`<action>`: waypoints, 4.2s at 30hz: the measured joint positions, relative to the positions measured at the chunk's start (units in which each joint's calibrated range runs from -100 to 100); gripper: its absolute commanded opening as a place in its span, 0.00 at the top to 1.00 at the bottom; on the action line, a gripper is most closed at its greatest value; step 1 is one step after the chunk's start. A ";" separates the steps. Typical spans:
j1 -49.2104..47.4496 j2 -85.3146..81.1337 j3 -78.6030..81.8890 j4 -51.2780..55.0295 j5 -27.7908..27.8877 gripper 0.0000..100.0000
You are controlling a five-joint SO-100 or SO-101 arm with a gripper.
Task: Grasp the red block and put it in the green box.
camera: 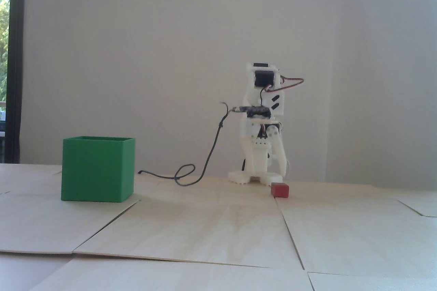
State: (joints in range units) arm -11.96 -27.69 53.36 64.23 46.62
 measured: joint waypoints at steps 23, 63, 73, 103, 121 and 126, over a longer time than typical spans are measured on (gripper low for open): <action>-7.34 3.49 0.00 -2.41 1.85 0.76; -7.03 3.57 8.33 -10.82 2.00 0.98; 5.27 3.57 -29.01 15.39 1.85 0.98; 41.19 32.96 -65.00 -19.38 7.04 0.98; 42.19 36.78 -70.01 -20.05 7.04 0.55; 42.19 36.78 -70.01 -20.05 7.04 0.58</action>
State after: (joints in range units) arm 30.23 9.09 -16.65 44.18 53.66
